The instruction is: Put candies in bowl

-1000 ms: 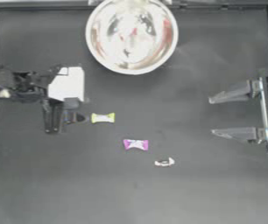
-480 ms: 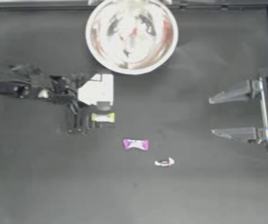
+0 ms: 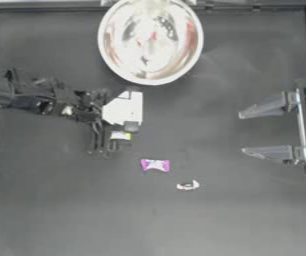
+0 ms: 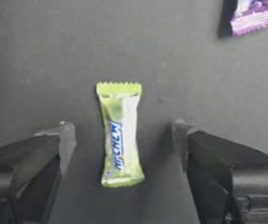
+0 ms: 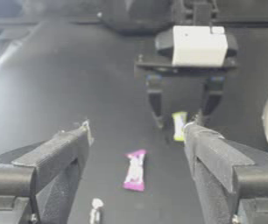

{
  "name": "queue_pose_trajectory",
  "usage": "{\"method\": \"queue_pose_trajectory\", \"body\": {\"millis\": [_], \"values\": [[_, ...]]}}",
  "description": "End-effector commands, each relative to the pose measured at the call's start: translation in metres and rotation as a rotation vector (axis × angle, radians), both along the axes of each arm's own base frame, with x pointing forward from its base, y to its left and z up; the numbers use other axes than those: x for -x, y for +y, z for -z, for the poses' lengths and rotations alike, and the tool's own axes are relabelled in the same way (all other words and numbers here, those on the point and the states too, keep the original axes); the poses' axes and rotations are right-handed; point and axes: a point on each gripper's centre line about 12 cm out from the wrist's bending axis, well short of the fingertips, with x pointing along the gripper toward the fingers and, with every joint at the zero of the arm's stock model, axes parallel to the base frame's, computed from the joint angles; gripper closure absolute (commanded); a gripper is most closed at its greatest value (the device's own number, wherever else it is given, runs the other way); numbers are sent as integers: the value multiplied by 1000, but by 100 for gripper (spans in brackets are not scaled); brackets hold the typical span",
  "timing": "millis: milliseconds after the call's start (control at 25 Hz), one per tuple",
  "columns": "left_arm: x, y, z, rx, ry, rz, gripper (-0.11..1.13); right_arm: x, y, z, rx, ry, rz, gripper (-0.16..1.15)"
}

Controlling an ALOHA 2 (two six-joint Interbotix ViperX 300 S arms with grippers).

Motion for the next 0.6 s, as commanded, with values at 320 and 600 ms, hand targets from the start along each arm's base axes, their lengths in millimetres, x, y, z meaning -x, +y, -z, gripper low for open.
{"method": "queue_pose_trajectory", "body": {"millis": [320,600], "values": [[-8,0,-10,11,3,6,32,-2,1,-4,-4,-12,-8,4],[-8,-7,-14,26,1,10,70,-2,1,-4,-6,-15,-11,4]]}}
